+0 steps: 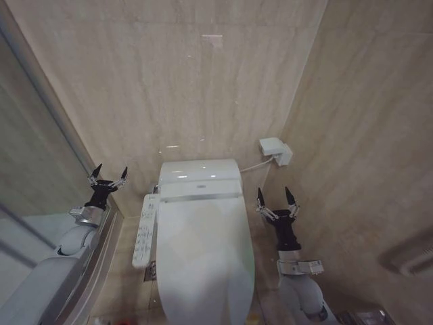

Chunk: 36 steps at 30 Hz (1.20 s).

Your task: Open the toilet lid, clean the toilet bowl with a toilet brush, close the toilet lid, and flush.

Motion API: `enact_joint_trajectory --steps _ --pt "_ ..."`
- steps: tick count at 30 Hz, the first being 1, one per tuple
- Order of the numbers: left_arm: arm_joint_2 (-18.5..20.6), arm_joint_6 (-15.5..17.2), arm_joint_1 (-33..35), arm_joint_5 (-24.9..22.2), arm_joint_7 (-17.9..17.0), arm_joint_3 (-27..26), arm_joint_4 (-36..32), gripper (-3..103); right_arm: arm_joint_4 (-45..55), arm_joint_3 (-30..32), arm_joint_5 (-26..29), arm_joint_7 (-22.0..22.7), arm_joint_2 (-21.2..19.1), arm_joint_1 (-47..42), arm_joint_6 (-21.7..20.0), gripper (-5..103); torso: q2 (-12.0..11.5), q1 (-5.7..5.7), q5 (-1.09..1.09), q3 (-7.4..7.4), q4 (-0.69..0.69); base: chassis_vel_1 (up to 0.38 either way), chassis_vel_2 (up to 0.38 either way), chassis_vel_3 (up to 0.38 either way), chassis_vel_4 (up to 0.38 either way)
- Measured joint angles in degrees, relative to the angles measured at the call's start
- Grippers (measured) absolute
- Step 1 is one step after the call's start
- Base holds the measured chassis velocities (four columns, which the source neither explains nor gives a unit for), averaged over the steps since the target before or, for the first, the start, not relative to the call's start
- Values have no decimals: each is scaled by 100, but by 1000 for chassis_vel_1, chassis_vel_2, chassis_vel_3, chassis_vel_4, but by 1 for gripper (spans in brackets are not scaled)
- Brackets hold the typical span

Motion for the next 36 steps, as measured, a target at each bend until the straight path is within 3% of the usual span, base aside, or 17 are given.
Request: enact_joint_trajectory --steps 7,11,15,16,18,19,22,23,30,31,36 --pt "19 7 -126 -13 88 132 224 100 13 6 -56 -27 29 -26 34 100 0 -3 0 -1 3 -54 69 40 -32" --pt "70 -75 -284 -33 433 275 510 100 16 25 -61 -45 32 -50 56 100 1 -7 0 -3 1 42 -67 -68 39" --pt "111 -222 -578 268 797 386 1026 100 17 30 -70 -69 43 -65 83 100 2 -7 1 -3 5 13 -12 -8 16" --pt "128 -279 -684 343 972 449 1194 93 17 28 -71 -82 52 -68 89 100 2 -7 0 -3 5 0 0 0 0" --pt "175 -480 -1017 433 1589 727 1703 93 14 21 -80 -99 72 -68 97 100 1 -4 0 -2 4 0 0 0 0" --pt "175 -480 -1017 433 1589 727 1703 93 14 21 -80 -99 72 -68 97 100 1 -4 0 -2 4 0 0 0 0" --pt "187 -788 -1574 435 2348 1274 2480 93 2 8 -108 -121 108 -62 109 100 1 -3 -1 -1 2 0 0 0 0" --pt "184 -851 -1760 434 2525 1469 2699 66 -3 7 -114 -127 117 -63 112 100 1 -3 -1 -1 2 0 0 0 0" --pt "69 -956 -2604 484 3329 2197 3508 66 -61 50 -118 -132 126 -69 163 100 1 -4 1 -2 1 0 0 0 0" --pt "50 -960 -2670 509 3422 2236 3574 38 -80 55 -118 -132 127 -63 174 100 1 -4 2 -2 1 0 0 0 0" --pt "-33 -973 -2939 779 3910 2339 3840 38 -135 78 -114 -130 148 -40 205 100 1 -4 2 -1 3 0 0 0 0"
